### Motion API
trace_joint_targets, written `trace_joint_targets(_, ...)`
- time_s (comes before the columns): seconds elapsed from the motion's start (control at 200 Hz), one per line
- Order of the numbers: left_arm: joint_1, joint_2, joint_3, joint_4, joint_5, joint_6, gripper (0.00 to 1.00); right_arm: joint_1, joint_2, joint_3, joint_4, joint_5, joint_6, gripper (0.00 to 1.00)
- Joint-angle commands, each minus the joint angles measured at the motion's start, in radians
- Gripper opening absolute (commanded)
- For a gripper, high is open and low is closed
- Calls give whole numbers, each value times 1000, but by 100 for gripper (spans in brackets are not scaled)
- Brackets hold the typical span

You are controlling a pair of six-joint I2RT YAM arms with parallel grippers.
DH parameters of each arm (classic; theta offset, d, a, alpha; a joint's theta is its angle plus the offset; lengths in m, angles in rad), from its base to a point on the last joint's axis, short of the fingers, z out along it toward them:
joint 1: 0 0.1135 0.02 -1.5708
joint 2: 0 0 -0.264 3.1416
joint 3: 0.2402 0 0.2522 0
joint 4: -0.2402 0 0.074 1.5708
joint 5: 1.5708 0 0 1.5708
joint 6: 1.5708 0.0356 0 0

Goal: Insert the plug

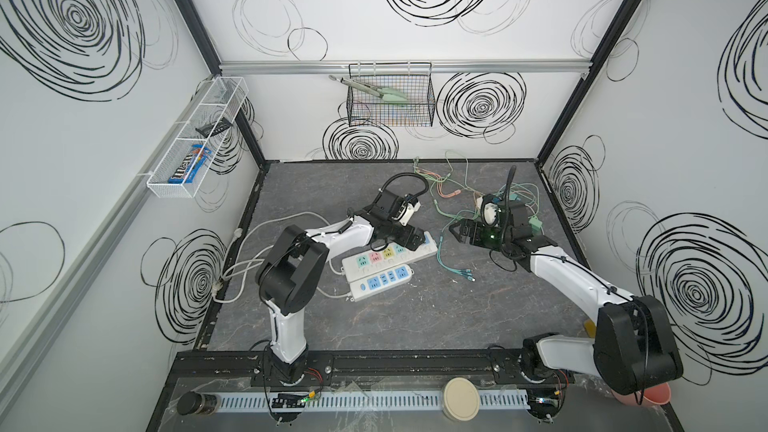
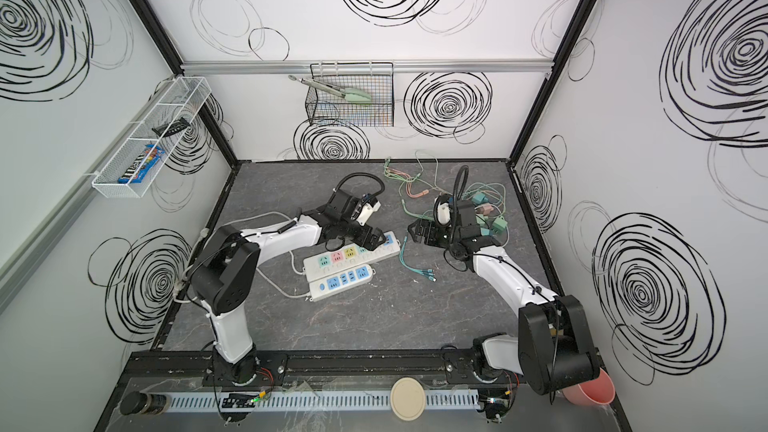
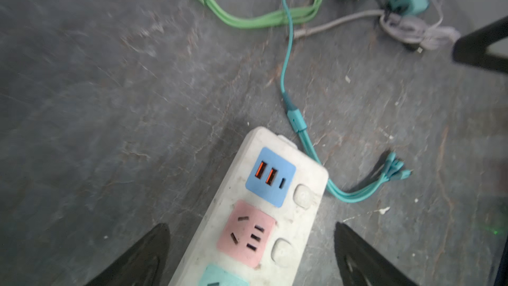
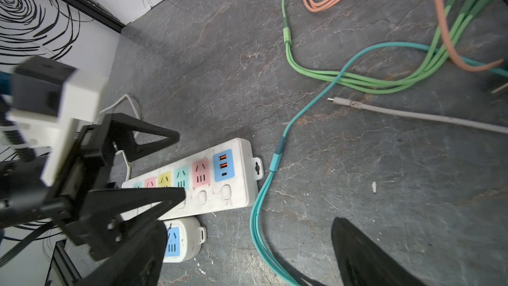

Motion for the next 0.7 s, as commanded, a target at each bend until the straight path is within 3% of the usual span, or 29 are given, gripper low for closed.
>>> trace_joint_targets(0.0,-29,-117,-36,151,-98,-103,96,3,1,30,0,-8,-3,97)
trace_joint_targets(0.205,-13,-229,-119,225,-254,-191,96,3,27,34,29,-8,39,97)
trace_joint_targets(0.48,-23,-368,-227,82,-423,-341,96,2,-21,6,76,12,-22,97)
trace_joint_targets(0.615,-18,-489,-312,-41,-570,-443,96,5,5,-36,161,-87,-64,97)
trace_joint_targets(0.695,-5,-568,-382,-85,-593,-491,96,18,62,-3,153,-135,-63,97)
